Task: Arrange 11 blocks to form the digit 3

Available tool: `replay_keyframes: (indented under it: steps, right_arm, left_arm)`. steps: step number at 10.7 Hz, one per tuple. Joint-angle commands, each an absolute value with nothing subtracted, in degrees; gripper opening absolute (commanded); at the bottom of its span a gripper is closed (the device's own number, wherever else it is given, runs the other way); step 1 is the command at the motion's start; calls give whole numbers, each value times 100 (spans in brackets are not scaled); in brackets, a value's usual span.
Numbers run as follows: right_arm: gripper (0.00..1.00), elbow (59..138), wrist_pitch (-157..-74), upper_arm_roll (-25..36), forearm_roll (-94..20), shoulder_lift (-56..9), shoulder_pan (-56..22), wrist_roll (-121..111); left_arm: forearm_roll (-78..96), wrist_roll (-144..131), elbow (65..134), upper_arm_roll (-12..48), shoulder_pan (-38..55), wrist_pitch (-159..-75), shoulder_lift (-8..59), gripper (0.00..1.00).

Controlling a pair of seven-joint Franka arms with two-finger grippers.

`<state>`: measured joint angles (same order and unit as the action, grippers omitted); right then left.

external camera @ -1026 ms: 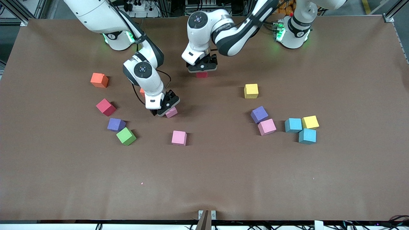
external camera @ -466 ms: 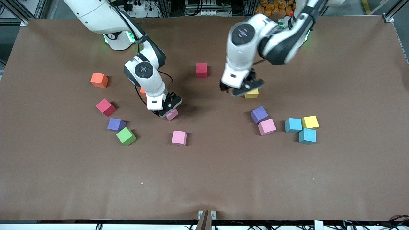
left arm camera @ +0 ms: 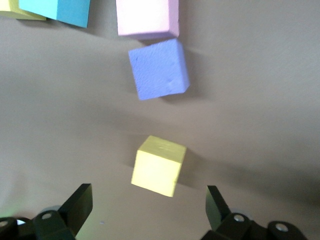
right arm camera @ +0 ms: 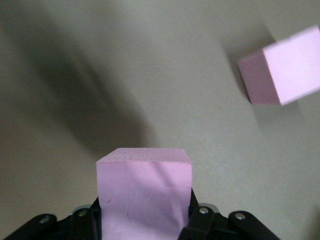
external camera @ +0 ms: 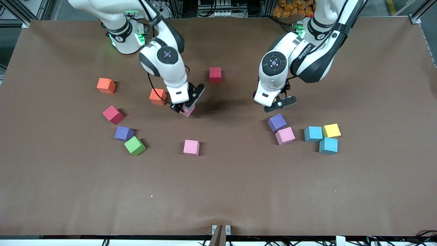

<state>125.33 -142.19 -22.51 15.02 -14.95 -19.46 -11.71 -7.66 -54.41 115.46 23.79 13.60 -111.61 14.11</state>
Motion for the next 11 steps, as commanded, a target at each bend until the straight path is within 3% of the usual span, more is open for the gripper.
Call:
replay_keyframes:
  steps: [1, 7, 11]
  right_arm:
    - [25, 12656, -14265, -2504, 1547, -1424, -1934, -1712]
    - [25, 13086, -14334, -2549, 1556, -1503, -2417, -2478]
    - [25, 13535, -14914, -2558, 1556, -1590, -2540, -2540]
  left_arm:
    - [-800, -4766, 11996, 2443, 1125, -11407, 1283, 100]
    - [-441, -4148, 12971, 2443, 1081, -12882, 1292, 100]
    - [-123, -4140, 13367, 2443, 1072, -13692, 1380, 100]
